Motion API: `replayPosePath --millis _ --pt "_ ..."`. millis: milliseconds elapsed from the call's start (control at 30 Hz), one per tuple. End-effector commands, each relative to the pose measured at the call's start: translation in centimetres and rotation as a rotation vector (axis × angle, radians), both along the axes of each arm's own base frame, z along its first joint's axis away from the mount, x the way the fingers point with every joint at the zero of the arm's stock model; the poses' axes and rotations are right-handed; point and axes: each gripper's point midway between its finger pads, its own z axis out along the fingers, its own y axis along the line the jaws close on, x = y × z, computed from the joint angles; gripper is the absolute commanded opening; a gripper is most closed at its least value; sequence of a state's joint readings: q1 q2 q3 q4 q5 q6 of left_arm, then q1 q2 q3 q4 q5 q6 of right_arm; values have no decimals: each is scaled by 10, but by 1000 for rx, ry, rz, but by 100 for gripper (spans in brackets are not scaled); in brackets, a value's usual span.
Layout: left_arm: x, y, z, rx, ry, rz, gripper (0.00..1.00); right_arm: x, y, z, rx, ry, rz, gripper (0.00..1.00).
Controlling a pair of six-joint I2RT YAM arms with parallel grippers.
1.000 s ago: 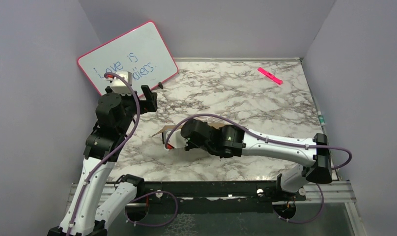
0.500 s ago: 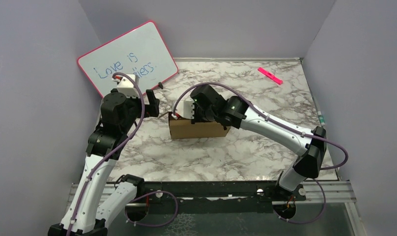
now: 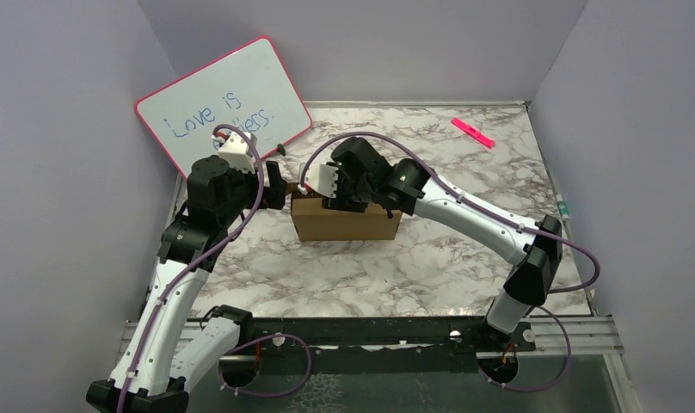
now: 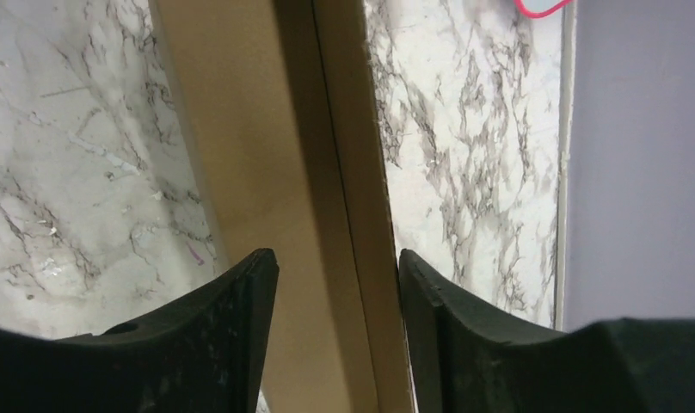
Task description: Fold the paper box
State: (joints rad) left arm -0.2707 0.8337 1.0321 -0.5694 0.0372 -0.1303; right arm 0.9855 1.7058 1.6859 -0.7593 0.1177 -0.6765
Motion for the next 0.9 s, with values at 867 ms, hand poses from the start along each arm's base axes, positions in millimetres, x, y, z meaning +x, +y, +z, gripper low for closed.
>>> replayPosePath --millis 867 --pt "-1 1 -19 59 88 -17 99 -13 -113 93 684 -88 -730 92"
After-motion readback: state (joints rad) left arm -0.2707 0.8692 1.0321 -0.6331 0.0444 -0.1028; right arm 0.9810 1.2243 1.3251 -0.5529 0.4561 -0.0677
